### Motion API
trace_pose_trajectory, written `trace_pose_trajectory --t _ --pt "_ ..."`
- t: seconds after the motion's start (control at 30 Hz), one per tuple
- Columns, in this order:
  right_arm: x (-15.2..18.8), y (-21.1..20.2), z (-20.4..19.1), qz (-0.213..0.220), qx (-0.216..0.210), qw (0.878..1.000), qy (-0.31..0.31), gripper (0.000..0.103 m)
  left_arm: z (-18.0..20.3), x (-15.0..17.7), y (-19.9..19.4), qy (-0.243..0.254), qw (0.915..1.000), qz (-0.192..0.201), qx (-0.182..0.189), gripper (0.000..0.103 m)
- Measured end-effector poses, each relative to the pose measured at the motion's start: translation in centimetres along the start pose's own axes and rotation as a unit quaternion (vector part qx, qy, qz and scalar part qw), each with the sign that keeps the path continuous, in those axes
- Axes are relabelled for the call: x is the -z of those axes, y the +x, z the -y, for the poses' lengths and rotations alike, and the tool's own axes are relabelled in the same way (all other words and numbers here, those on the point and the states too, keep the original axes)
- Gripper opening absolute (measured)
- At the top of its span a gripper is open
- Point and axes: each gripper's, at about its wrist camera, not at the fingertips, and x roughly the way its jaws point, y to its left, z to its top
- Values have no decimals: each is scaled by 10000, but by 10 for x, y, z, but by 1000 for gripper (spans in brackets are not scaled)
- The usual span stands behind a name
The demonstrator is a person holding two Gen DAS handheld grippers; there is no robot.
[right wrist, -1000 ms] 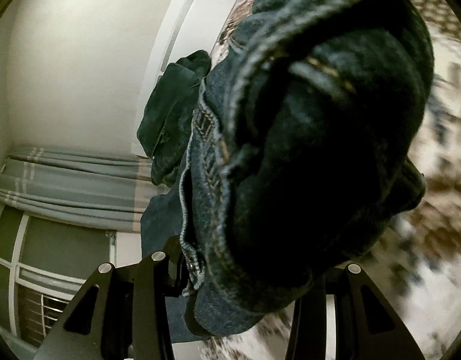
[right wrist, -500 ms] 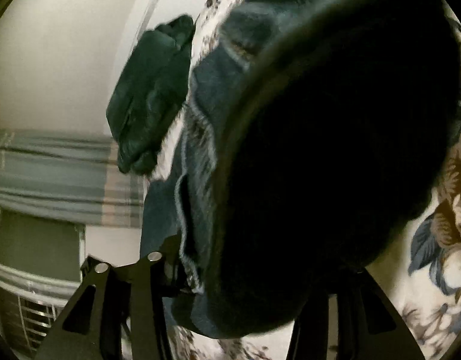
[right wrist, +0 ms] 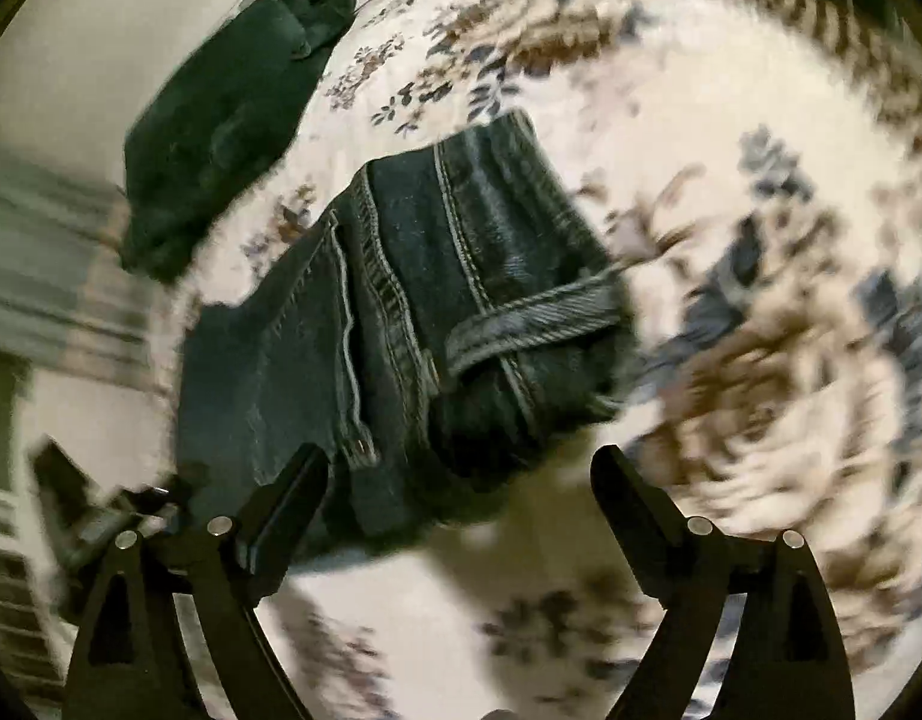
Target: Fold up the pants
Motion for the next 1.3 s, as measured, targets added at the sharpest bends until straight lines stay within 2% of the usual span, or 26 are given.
trace_pose_trajectory --t 0.03,0.1,0.13,0.17,0.27,0.37,0.5,0.77,1.1,1.3 --pt "4 -17 3 112 327 9992 -208 95 7 5 -6 146 9997 36 -170 70" --pt "6 -38 -14 317 743 9952 -548 101 24 15 -17 450 9977 103 -486 71" --pt "12 -55 -25 459 1000 9910 -760 103 31 20 -23 575 9965 132 -598 75" --pt "13 -68 -34 579 1162 9871 -932 103 41 25 -30 682 9951 167 -702 83" --pt "17 -121 -82 877 1534 9756 -1300 103 65 38 -51 925 9913 284 -895 85" --pt "26 -167 -107 1152 1722 9661 -1537 103 84 47 -73 1042 9889 433 -964 85" --pt "34 -229 -126 1363 1720 9609 -1688 103 108 63 -111 1141 9862 650 -1006 85" --pt "68 -360 -135 1696 1510 9562 -1845 103 148 107 -213 1187 9777 1331 -1108 85" --pt "138 -536 -153 2330 1288 9375 -2243 103 183 182 -334 1181 9660 2016 -1108 85" --pt "185 -617 -156 2573 1143 9268 -2486 103 197 226 -394 1105 9559 2422 -1241 85"
